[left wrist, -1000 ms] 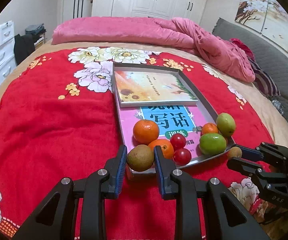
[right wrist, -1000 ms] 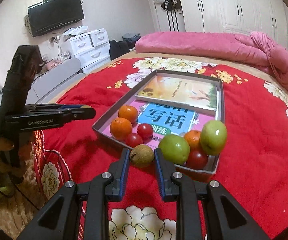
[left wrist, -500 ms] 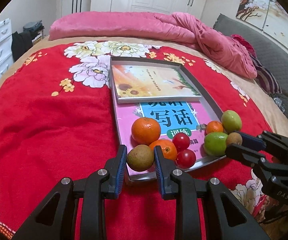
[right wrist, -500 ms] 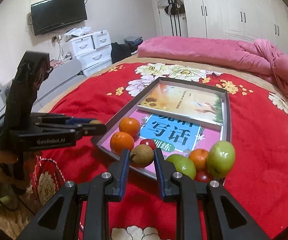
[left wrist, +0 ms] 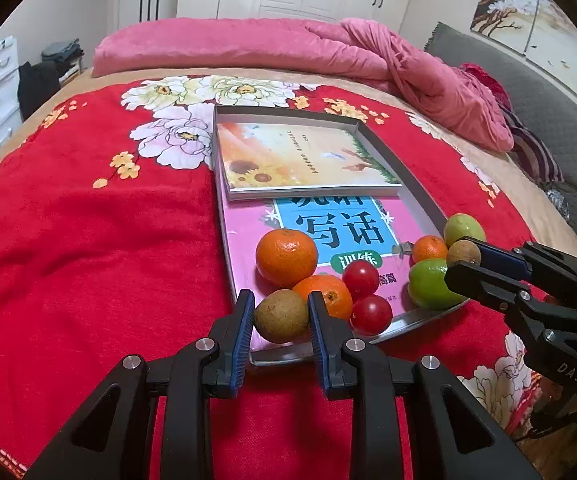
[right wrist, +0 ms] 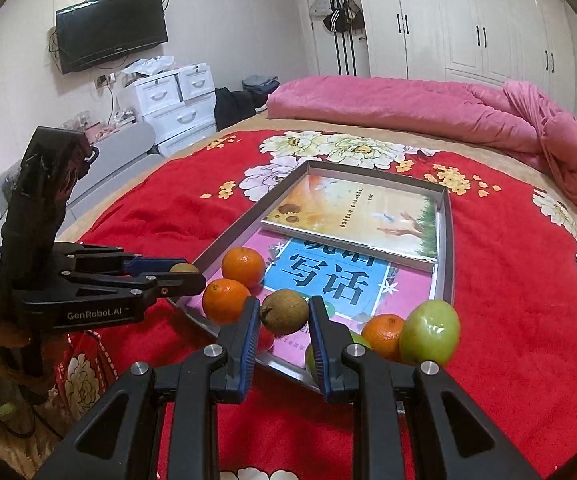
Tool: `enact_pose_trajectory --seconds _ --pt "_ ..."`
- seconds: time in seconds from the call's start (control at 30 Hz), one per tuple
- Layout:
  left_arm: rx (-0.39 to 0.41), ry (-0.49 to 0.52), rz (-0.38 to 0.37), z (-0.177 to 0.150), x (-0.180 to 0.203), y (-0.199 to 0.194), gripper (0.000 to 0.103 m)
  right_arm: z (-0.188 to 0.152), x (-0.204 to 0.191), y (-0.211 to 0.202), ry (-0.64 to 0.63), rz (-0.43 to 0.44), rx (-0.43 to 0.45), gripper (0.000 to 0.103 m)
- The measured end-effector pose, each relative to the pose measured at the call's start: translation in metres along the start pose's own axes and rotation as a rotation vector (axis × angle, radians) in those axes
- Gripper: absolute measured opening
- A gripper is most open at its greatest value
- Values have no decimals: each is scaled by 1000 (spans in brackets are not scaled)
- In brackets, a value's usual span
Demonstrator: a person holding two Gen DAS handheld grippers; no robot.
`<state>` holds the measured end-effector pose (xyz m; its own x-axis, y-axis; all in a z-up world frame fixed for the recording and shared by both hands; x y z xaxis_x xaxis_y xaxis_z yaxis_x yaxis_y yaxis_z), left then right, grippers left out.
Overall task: Organize fruits
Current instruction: 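Lift and carry both held kiwis over the grey tray, then lower both kiwis into the tray beside the tangerines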
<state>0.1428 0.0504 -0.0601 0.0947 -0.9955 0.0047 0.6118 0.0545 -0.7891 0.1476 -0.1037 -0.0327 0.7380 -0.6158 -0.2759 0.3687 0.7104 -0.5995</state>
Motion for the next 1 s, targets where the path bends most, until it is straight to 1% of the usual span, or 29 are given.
enact_pose_trajectory --seconds 0.4,0.67,0.87,1.0 --pt "8 15 12 0 3 1 28 6 -9 12 -34 11 -7 25" --pt "6 16 7 -1 3 3 28 5 -22 28 -76 33 -41 25" --pt "5 13 -2 -1 3 3 28 -2 -31 41 -107 46 -77 25" --pt "4 13 -3 -1 3 3 28 -5 -30 44 -100 50 -84 25"
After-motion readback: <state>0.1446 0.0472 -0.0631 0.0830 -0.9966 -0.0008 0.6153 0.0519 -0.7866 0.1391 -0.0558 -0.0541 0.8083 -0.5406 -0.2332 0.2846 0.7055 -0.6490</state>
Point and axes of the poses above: each gripper's, at about its wrist camera, not at the fingertips, and y roughly the way its jaws point, x to its right, z to its top, the point moved 3 cm from there along y, roughly the way its jaws point, and after that the axes turned 13 degrees about z, right-handed, at the moved point
